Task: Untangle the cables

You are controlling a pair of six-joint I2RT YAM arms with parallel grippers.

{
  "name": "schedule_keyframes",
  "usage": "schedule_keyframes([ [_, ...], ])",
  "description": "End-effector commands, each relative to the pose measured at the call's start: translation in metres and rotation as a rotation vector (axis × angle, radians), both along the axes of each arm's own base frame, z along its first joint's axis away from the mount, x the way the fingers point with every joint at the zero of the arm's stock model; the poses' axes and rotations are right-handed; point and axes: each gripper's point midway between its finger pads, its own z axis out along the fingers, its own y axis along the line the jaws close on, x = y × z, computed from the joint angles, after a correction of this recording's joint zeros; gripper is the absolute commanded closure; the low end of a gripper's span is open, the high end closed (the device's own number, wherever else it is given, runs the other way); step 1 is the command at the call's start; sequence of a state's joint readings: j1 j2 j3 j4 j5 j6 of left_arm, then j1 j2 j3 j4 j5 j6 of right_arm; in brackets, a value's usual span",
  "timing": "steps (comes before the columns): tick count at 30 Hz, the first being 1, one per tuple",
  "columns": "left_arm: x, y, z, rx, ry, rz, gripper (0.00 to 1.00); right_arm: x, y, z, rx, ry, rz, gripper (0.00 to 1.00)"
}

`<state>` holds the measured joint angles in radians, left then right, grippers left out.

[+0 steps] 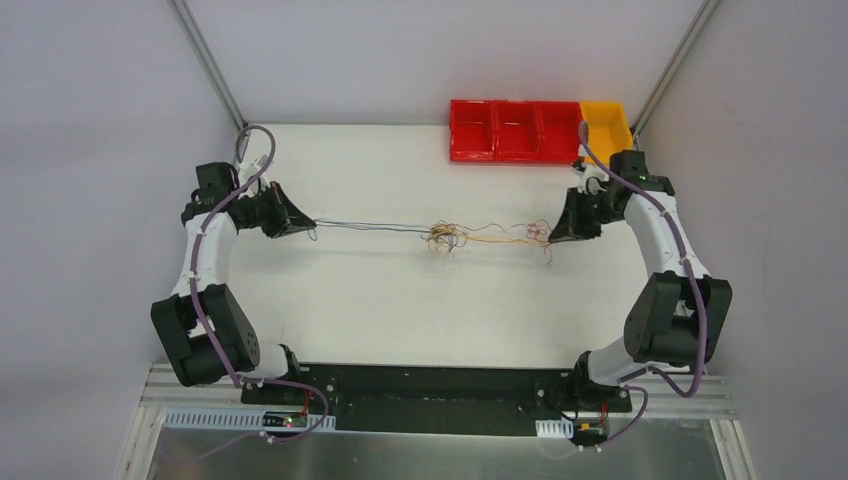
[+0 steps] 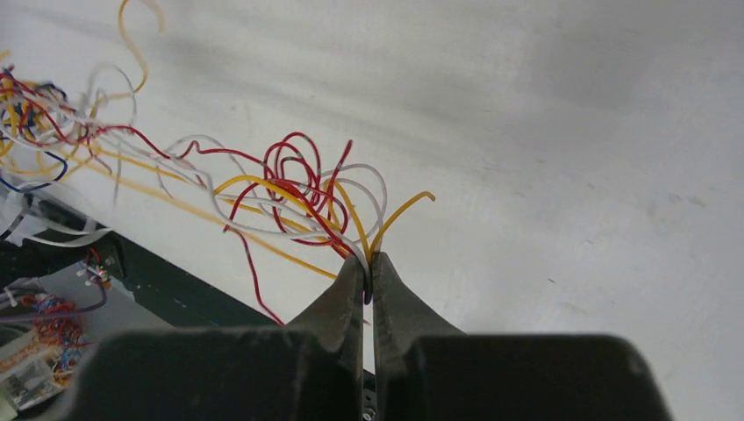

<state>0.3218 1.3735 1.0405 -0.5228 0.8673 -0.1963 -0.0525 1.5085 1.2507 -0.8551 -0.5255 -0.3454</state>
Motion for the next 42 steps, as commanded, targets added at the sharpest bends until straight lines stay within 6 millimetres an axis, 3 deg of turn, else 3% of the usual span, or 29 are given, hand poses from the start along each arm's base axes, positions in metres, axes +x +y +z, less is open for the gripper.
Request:
schedule_keyframes([
  [1,-0.001,0.057,-0.012,0.233,0.045,0.105,1.0,-0.012,-0.067,0.002,-0.173,-0.007,-0.064,1.0],
  [6,-0.009,0.104,-0.019,0.36,0.105,0.229,1.0,-0.013,-0.101,0.0,-0.205,-0.004,-0.138,1.0],
  [9,-0.011,0.113,-0.019,0.359,0.117,0.239,1.0,-0.016,-0.103,-0.002,-0.18,-0.002,-0.143,1.0],
  [14,-0.013,0.084,-0.014,0.272,0.078,0.118,1.0,-0.027,-0.066,-0.001,-0.085,0.04,-0.066,1.0],
  [18,-0.014,0.065,0.003,0.291,0.007,0.036,1.0,-0.025,-0.042,0.01,-0.078,0.004,-0.016,1.0],
  [21,-0.014,0.041,0.03,0.203,-0.068,-0.037,1.0,-0.025,-0.016,0.029,0.009,-0.016,0.029,1.0],
  [26,-0.02,-0.02,0.083,0.156,-0.225,-0.212,1.0,-0.035,0.036,0.067,0.156,-0.063,0.133,1.0],
  [27,-0.02,-0.03,0.09,0.159,-0.246,-0.234,1.0,-0.032,0.038,0.067,0.147,-0.07,0.124,0.9],
  [30,-0.016,-0.06,0.107,0.117,-0.273,-0.287,1.0,-0.02,0.054,0.076,0.16,-0.102,0.141,0.21],
  [31,-0.016,-0.07,0.11,0.099,-0.277,-0.311,1.0,-0.013,0.06,0.084,0.181,-0.124,0.131,0.12],
  [35,-0.019,-0.117,0.122,0.017,-0.304,-0.444,1.0,0.0,0.114,0.135,0.323,-0.26,0.212,0.05],
  [38,-0.028,-0.152,0.13,-0.026,-0.326,-0.566,1.0,-0.008,0.159,0.166,0.423,-0.289,0.317,0.05],
  [42,-0.041,-0.19,0.132,-0.071,-0.317,-0.689,1.0,-0.022,0.196,0.177,0.498,-0.262,0.426,0.08],
])
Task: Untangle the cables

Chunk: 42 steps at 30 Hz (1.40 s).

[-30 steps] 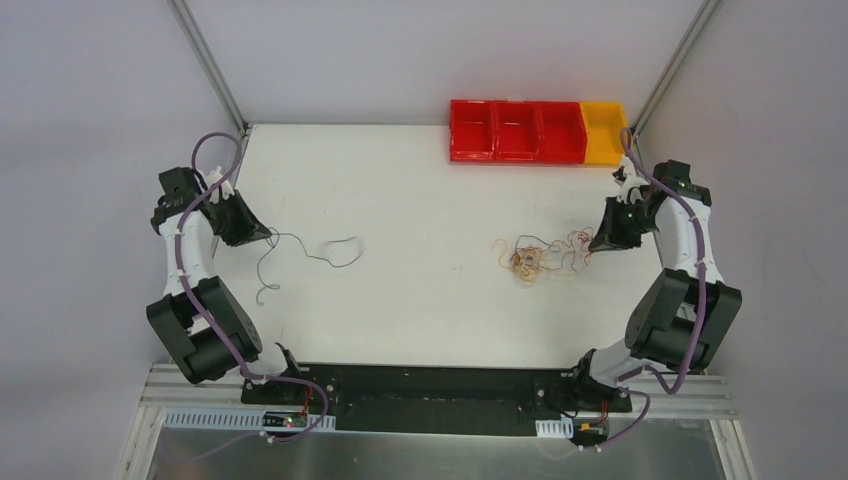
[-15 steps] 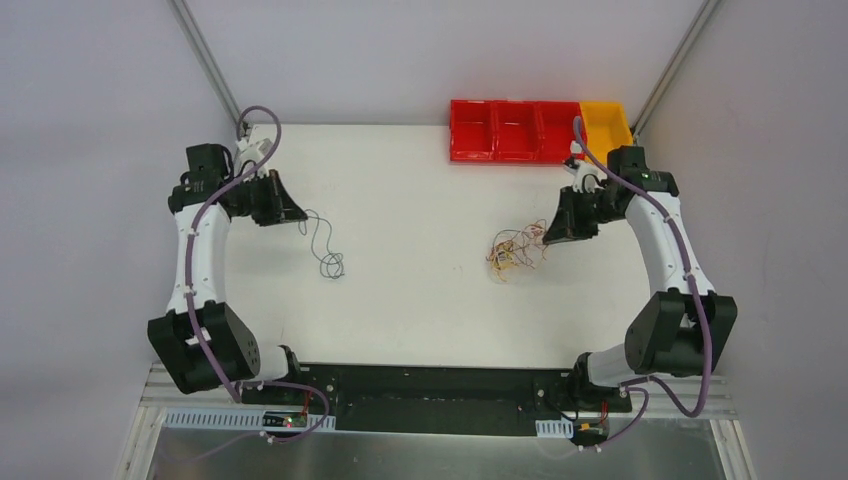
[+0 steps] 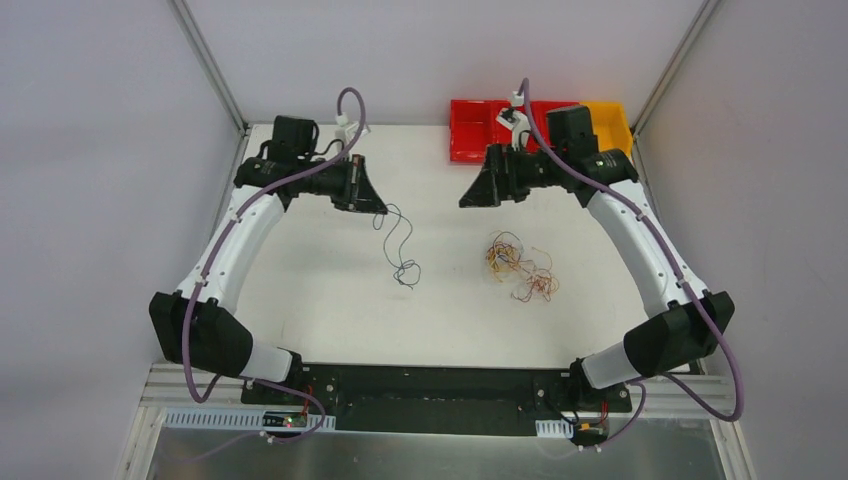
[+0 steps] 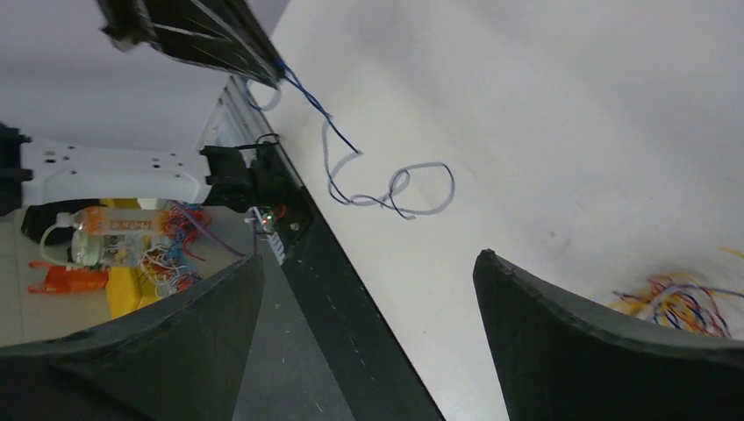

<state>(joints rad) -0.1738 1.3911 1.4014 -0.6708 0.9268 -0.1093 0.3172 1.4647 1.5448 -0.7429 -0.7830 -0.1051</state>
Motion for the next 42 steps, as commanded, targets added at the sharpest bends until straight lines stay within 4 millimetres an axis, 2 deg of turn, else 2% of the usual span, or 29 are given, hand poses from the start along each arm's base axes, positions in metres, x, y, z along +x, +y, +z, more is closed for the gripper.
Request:
schedule_keyframes([
  [1,-0.013,-0.041,0.025,-0.088,-0.018,-0.142,1.0,-0.013,0.046,0.028,0.128,0.008,0.133,0.09],
  [6,-0.017,-0.064,0.028,-0.138,0.016,-0.216,1.0,-0.042,0.078,0.017,0.111,-0.009,0.25,0.12],
  [11,-0.019,-0.074,0.033,-0.167,0.028,-0.249,1.0,-0.049,0.098,0.001,0.086,-0.012,0.273,0.18],
  [15,-0.022,-0.076,0.036,-0.187,0.032,-0.268,1.0,-0.041,0.1,-0.015,0.039,-0.04,0.249,0.27],
  [21,-0.028,-0.077,0.036,-0.207,0.051,-0.286,1.0,-0.028,0.099,-0.029,-0.019,-0.086,0.21,0.29],
  [24,-0.029,-0.077,0.037,-0.215,0.056,-0.291,1.0,-0.023,0.095,-0.029,-0.036,-0.125,0.19,0.31],
  [29,-0.029,-0.08,0.038,-0.23,0.068,-0.301,1.0,-0.025,0.1,-0.02,0.009,-0.146,0.205,0.44],
  [32,-0.028,-0.081,0.037,-0.228,0.071,-0.296,1.0,-0.027,0.105,-0.016,0.033,-0.14,0.215,0.47],
  [37,-0.026,-0.081,0.031,-0.222,0.09,-0.285,1.0,-0.028,0.107,-0.016,0.04,-0.145,0.222,0.75],
  [39,-0.025,-0.081,0.03,-0.22,0.092,-0.279,1.0,-0.03,0.106,-0.015,0.039,-0.152,0.224,0.97],
  [41,-0.019,-0.079,0.031,-0.204,0.074,-0.248,0.97,-0.029,0.101,-0.015,0.028,-0.157,0.214,1.0],
  [42,-0.014,-0.076,0.033,-0.198,0.057,-0.225,0.85,-0.026,0.095,-0.015,0.026,-0.152,0.194,1.0],
])
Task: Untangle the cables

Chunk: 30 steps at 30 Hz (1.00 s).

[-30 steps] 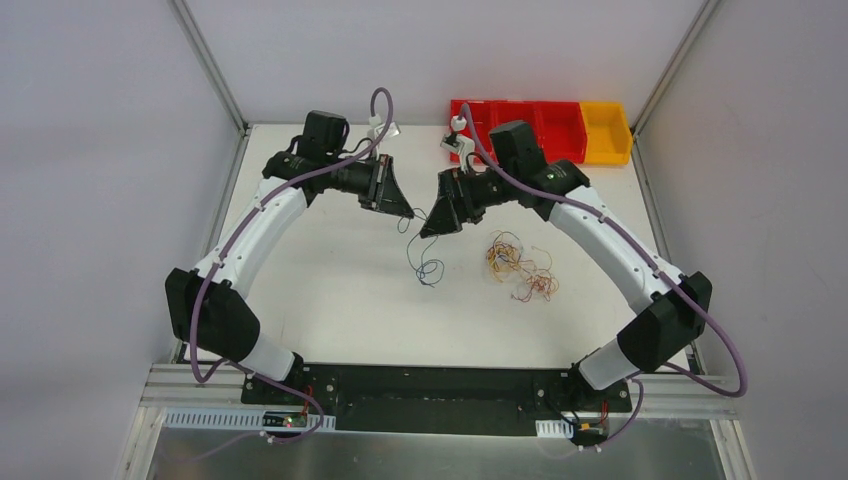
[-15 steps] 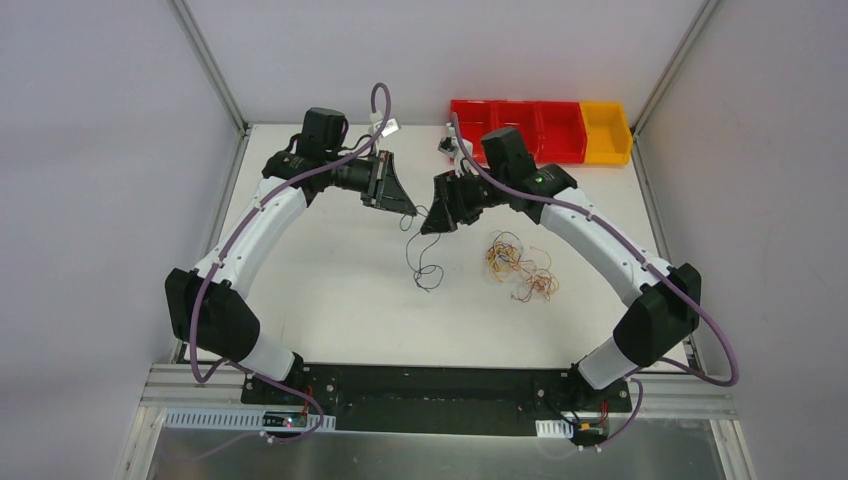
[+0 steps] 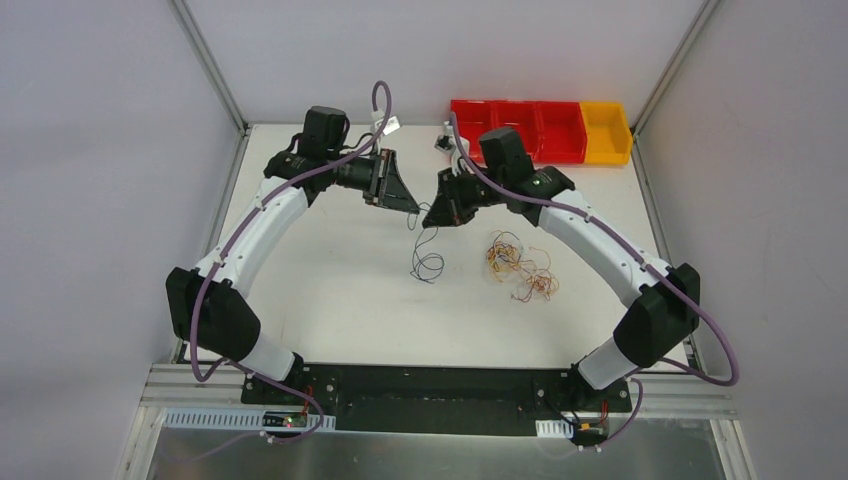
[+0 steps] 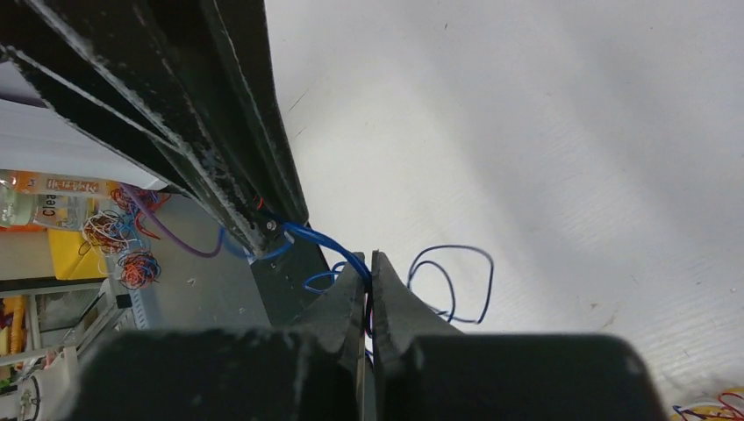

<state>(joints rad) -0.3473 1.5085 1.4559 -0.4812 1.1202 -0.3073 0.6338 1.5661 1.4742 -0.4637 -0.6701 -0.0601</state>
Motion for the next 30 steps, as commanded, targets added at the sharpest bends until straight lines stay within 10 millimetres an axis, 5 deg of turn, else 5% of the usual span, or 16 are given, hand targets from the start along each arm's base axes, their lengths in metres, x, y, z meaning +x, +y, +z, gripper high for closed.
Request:
schedule_keyframes([
  [1,0.014,0.006,0.012,-0.005,-0.047,0.053,0.67,0.005,-0.016,0.021,0.043,-0.045,-0.04,1.0],
  [5,0.057,0.045,0.031,0.029,-0.113,0.241,0.04,0.048,-0.064,0.017,0.03,-0.021,-0.222,1.0],
  [6,0.066,0.057,0.033,0.04,-0.124,0.288,0.01,0.062,-0.08,0.017,0.017,-0.032,-0.281,1.0],
  [10,0.084,0.093,0.027,0.147,-0.207,0.427,0.01,0.133,-0.17,0.042,-0.017,-0.131,-0.575,1.0],
  [18,0.084,0.11,-0.006,0.265,-0.216,0.499,0.01,0.263,-0.36,0.078,-0.168,-0.386,-1.095,1.0],
  [24,0.086,0.111,-0.025,0.285,-0.168,0.497,0.01,0.34,-0.442,0.078,-0.123,-0.44,-1.263,1.0],
  [30,0.086,0.116,-0.039,0.322,-0.157,0.508,0.01,0.386,-0.472,0.08,-0.073,-0.557,-1.333,1.0],
])
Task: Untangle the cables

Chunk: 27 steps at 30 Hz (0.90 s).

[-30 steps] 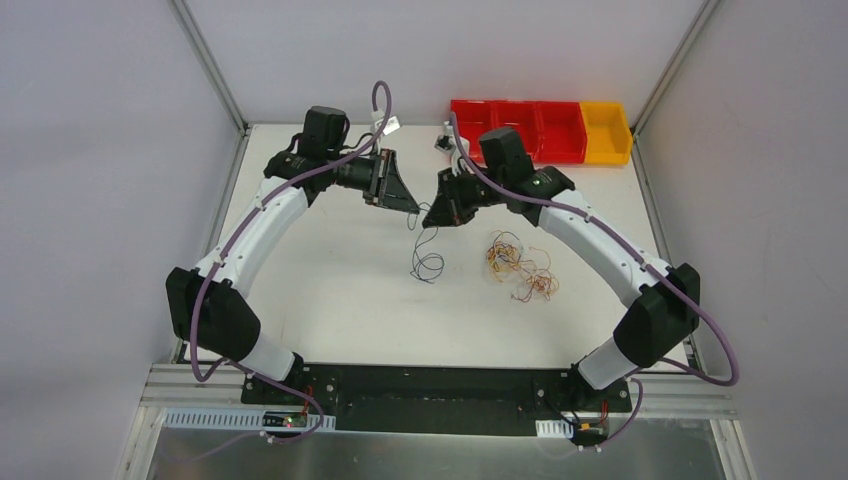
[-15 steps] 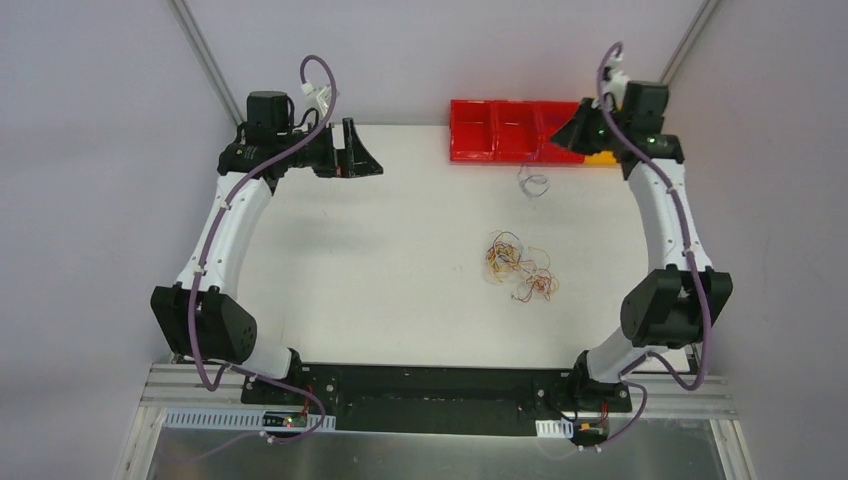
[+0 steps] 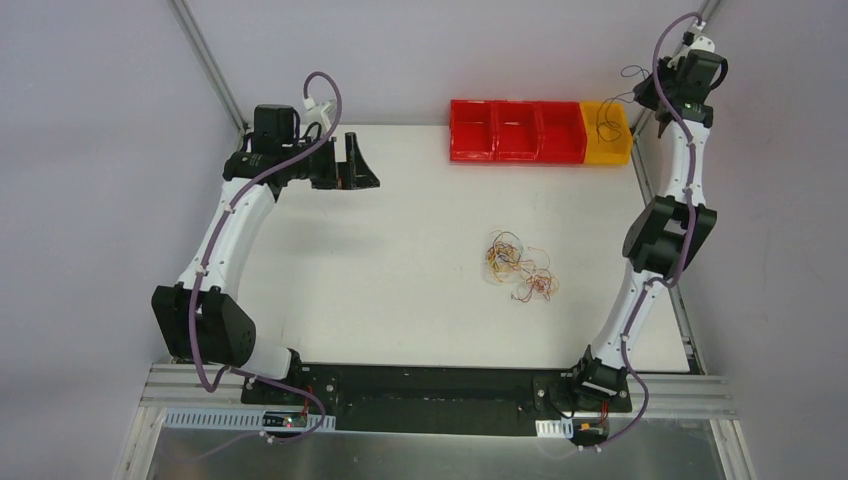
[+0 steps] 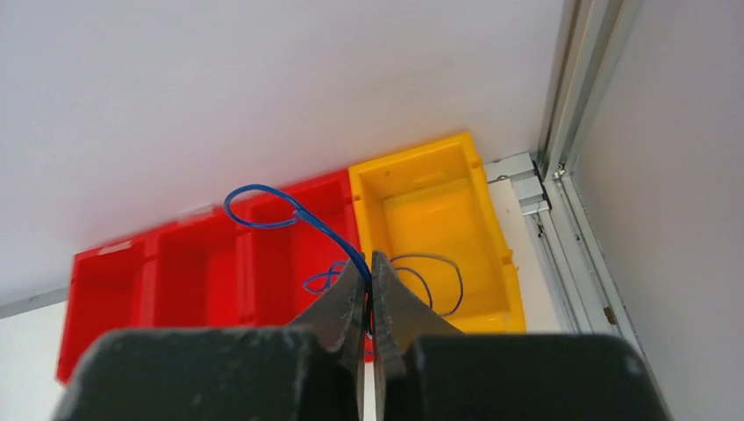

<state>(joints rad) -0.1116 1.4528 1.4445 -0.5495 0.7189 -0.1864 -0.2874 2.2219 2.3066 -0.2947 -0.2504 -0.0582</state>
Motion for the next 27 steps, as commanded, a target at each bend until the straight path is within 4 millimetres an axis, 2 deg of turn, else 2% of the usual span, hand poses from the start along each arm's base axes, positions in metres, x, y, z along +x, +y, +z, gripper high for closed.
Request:
schedule_keyframes([
  [1,0.0,0.004,-0.011,0.037,0.0,0.007,0.01,0.024,-0.011,0.043,-0.039,-0.179,-0.048,1.0],
  [5,-0.001,0.003,-0.018,0.032,0.028,0.008,0.01,0.041,-0.025,0.029,-0.083,-0.21,-0.084,1.0],
  [8,0.0,0.002,-0.023,0.03,0.047,0.01,0.01,0.053,-0.023,0.01,-0.073,-0.213,-0.062,1.0],
  [9,0.002,0.002,-0.025,0.032,0.054,0.012,0.01,0.056,-0.023,0.003,-0.065,-0.205,-0.062,0.93],
  [11,0.004,0.002,-0.028,0.033,0.063,0.016,0.01,0.058,-0.022,-0.007,-0.058,-0.185,-0.068,0.62],
  [12,0.004,0.003,-0.027,0.033,0.064,0.02,0.01,0.056,-0.023,-0.008,-0.05,-0.175,-0.074,0.52],
  [15,0.002,0.003,-0.031,0.033,0.076,0.019,0.01,0.034,-0.012,0.01,-0.024,-0.154,-0.015,0.32],
  [18,-0.008,-0.006,-0.04,0.022,0.104,-0.023,0.01,-0.013,0.017,0.018,-0.014,-0.037,0.096,0.2],
  [19,-0.012,-0.012,-0.044,0.02,0.116,-0.049,0.01,-0.034,0.028,0.01,0.004,0.025,0.134,0.18],
  [21,-0.023,-0.034,-0.053,0.025,0.136,-0.122,0.01,-0.087,0.064,0.007,0.037,0.126,0.283,0.17],
  [24,-0.037,-0.066,-0.061,0.019,0.172,-0.221,0.01,-0.176,0.117,-0.022,0.111,0.347,0.47,0.16],
  [27,-0.043,-0.089,-0.061,-0.021,0.213,-0.285,0.02,-0.261,0.161,-0.071,0.105,0.604,0.618,0.16],
])
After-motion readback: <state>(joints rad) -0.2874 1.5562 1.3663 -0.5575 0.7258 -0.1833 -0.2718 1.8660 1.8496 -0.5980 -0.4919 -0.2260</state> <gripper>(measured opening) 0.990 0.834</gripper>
